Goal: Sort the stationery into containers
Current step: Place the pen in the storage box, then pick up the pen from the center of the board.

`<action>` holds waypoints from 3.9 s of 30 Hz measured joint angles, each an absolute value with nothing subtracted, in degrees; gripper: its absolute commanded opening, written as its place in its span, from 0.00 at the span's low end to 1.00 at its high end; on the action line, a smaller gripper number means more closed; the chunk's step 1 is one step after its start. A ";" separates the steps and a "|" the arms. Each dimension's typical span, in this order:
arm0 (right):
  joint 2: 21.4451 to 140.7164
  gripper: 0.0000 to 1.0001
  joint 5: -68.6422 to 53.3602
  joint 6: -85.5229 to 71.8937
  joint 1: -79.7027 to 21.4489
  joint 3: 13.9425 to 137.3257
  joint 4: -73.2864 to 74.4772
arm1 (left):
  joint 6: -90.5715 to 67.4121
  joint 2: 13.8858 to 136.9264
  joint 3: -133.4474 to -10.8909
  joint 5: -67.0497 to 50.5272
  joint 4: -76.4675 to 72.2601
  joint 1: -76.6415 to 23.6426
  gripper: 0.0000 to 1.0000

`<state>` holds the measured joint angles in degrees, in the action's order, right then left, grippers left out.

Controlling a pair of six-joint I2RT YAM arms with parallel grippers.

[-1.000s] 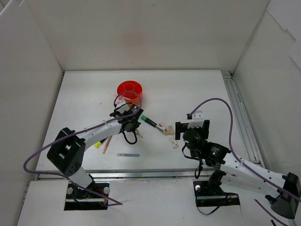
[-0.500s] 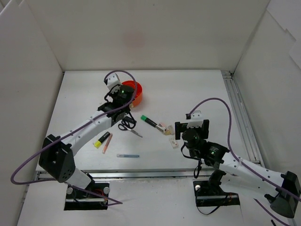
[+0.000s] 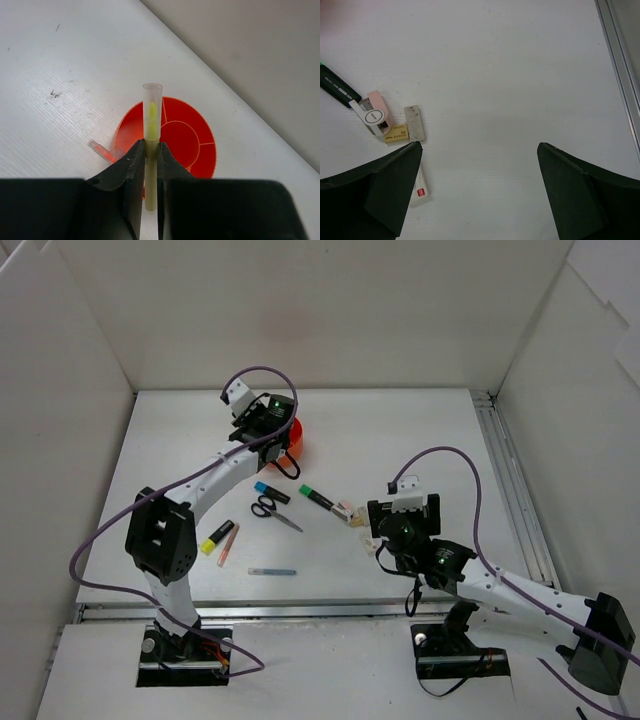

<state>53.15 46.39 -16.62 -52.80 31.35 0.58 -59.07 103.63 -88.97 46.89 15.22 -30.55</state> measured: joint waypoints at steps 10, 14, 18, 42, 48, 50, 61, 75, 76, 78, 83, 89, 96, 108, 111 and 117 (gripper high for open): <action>51.24 0.98 46.70 -16.71 -52.49 31.29 0.21 | -64.75 109.19 -91.81 50.54 18.65 -30.30 0.00; 49.56 0.98 46.72 -16.73 -52.40 30.63 0.19 | -68.42 112.55 -94.91 51.66 21.41 -30.30 0.00; 49.12 0.98 46.68 -16.82 -52.05 30.35 0.19 | -74.78 115.87 -98.06 53.19 26.63 -30.30 0.00; 48.36 0.98 45.34 -16.75 -51.72 29.63 0.19 | -91.48 118.06 -100.55 59.37 40.47 -34.89 0.52; 47.51 0.98 38.89 -13.72 -51.72 29.41 -1.48 | -81.34 111.63 -95.83 56.42 34.52 -35.16 0.90; 47.35 0.98 34.57 -11.14 -51.72 29.41 -2.76 | -75.07 105.84 -91.33 54.35 29.85 -35.16 0.99; 69.71 0.98 5.54 2.57 -59.05 38.79 -5.67 | -47.48 72.69 -64.12 26.59 18.13 -27.16 0.99; 105.89 0.95 -6.22 14.52 -71.33 63.59 -10.11 | -51.62 41.78 -37.41 20.32 32.67 -23.22 0.99; 107.48 0.92 -6.46 15.09 -71.61 64.82 -10.07 | -52.03 40.97 -36.88 20.12 33.12 -23.14 1.00; 110.10 0.81 -6.52 16.03 -71.79 66.61 -10.07 | -52.93 39.64 -35.83 19.57 34.11 -22.81 0.99; 111.46 0.68 -6.85 16.56 -71.66 67.22 -10.24 | -54.50 38.26 -34.65 19.40 36.53 -22.81 1.00; 112.12 0.21 -6.11 16.03 -71.61 67.16 -10.74 | -54.72 37.67 -34.63 19.51 37.21 -22.26 0.99; 111.35 0.00 -4.21 16.53 -71.61 64.25 -15.14 | -54.70 38.37 -34.63 19.70 37.36 -21.87 1.00; 98.80 0.00 -9.65 21.23 -61.45 58.08 -20.43 | -52.80 39.99 -34.63 18.63 36.95 -18.98 1.00; 95.42 0.00 -14.72 23.66 -55.24 59.53 -21.50 | -51.18 41.69 -34.63 16.21 35.86 -17.17 0.99; 95.61 0.00 -29.28 28.12 -43.64 68.12 -22.85 | -48.88 44.23 -34.63 11.84 34.00 -15.18 1.00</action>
